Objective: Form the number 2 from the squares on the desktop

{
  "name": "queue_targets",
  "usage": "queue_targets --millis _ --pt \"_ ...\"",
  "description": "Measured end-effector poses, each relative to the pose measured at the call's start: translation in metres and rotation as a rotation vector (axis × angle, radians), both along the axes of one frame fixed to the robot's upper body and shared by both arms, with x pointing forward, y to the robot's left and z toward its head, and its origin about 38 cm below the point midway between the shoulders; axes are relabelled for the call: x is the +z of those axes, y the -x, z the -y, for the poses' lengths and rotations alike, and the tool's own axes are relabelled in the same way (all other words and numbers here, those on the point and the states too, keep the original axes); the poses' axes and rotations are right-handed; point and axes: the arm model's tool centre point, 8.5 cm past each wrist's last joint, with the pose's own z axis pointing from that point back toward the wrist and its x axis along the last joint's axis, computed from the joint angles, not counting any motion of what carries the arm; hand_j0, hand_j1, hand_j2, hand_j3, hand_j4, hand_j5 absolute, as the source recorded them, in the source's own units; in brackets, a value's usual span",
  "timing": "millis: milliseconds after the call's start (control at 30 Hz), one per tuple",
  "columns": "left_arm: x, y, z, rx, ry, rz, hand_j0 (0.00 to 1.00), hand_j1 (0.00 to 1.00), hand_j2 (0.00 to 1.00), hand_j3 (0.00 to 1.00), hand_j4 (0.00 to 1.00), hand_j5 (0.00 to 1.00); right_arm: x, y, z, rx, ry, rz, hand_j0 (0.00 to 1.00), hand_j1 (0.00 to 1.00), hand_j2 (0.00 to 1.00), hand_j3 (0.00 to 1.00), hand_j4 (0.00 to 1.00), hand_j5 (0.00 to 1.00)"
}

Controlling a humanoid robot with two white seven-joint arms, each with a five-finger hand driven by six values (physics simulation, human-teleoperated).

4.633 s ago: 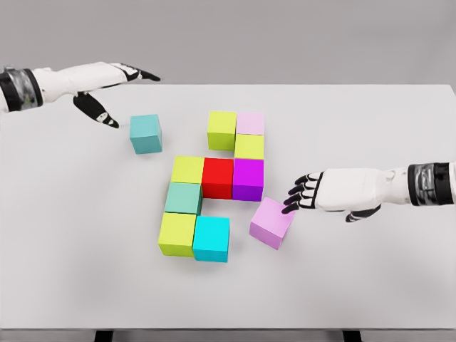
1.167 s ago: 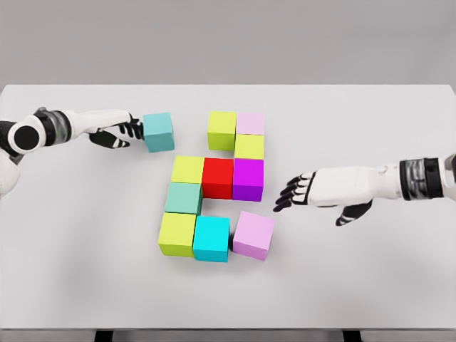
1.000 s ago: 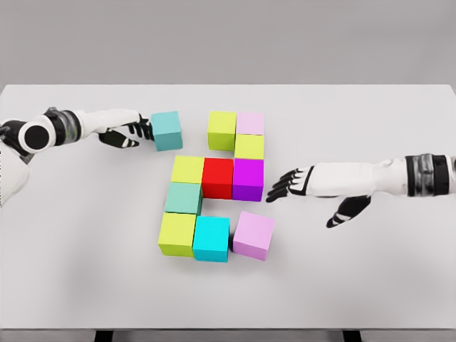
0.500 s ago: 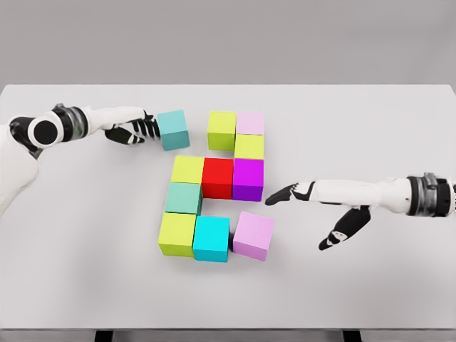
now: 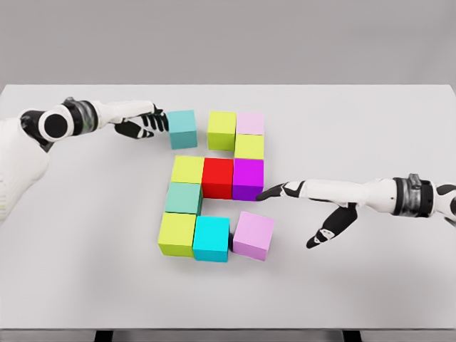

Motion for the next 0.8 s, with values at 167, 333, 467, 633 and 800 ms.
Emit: queue_targets --millis 167,333,467,633,800 --pt "0.002 -0.003 0.000 0.005 -0.004 -0.001 0.56 0.56 0.56 0.56 0.56 0.56 -0.002 0.001 -0.002 0.007 0.000 -0.004 1.00 1.00 1.00 1.00 1.00 1.00" --pt "0.002 -0.004 -0.001 0.008 -0.003 -0.001 0.56 0.56 0.56 0.56 0.56 0.56 -0.004 0.006 -0.010 0.033 -0.004 -0.009 1.00 1.00 1.00 1.00 1.00 1.00" --pt "0.007 -0.007 -0.003 0.015 -0.002 0.007 0.56 0.56 0.56 0.56 0.56 0.56 -0.007 0.011 -0.018 0.059 -0.005 -0.017 1.00 1.00 1.00 1.00 1.00 1.00" --pt "0.006 -0.009 0.001 0.015 0.003 0.003 0.56 0.56 0.56 0.56 0.56 0.56 -0.008 0.018 -0.026 0.091 -0.006 -0.016 1.00 1.00 1.00 1.00 1.00 1.00" --pt "0.007 -0.010 0.010 0.005 0.014 0.004 0.56 0.56 0.56 0.56 0.56 0.56 -0.005 0.022 -0.033 0.120 -0.009 -0.003 1.00 1.00 1.00 1.00 1.00 1.00"
